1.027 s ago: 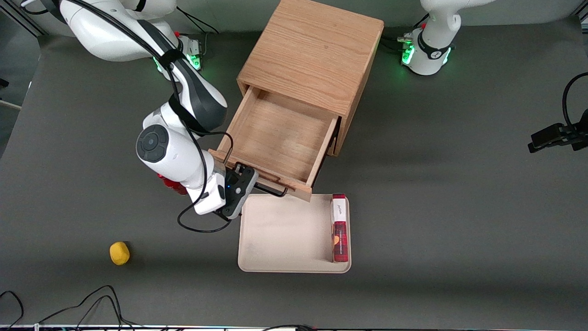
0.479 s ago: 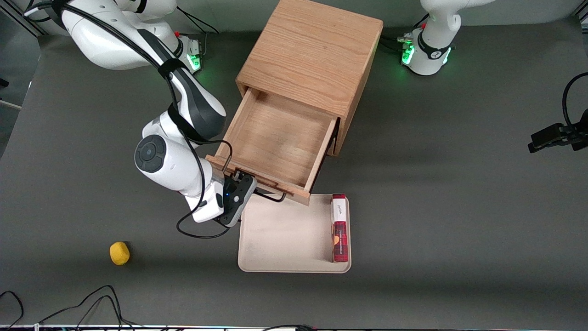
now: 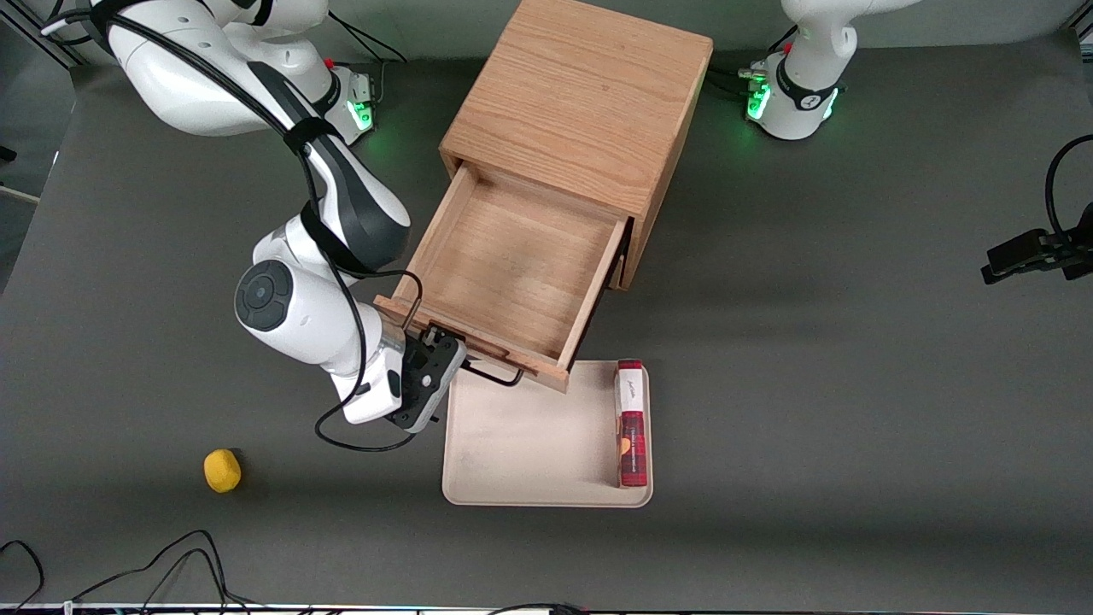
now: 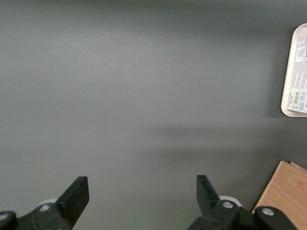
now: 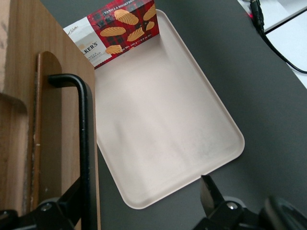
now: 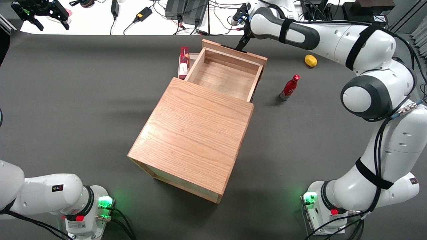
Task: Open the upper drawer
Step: 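Pull the upper drawer outward by its handle with the right gripper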
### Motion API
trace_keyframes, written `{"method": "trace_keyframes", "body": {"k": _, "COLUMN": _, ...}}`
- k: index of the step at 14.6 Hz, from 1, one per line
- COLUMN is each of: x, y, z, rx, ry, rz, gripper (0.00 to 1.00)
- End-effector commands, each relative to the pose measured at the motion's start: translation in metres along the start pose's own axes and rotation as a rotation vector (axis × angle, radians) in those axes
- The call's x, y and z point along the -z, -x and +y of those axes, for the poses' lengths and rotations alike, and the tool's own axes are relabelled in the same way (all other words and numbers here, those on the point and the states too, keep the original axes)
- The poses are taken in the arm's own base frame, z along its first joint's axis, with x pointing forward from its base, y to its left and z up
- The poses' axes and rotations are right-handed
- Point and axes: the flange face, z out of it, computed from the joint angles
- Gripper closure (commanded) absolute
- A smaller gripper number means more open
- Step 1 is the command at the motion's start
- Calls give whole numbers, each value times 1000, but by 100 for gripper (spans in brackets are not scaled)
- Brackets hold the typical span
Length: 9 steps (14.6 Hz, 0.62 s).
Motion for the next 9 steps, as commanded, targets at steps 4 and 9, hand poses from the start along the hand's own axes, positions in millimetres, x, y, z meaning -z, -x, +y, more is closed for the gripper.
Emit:
{"method": "trace_keyframes", "body": {"k": 4, "x": 17, "y": -8, "z": 10, "rx": 2, "ry": 27, "rz": 37, "gripper": 0}}
{"method": "trace_keyframes", "body": {"k": 9, "x": 56, "y": -19, "z": -4, "rx": -47, "ry": 10, "rz": 110, "gripper": 0}}
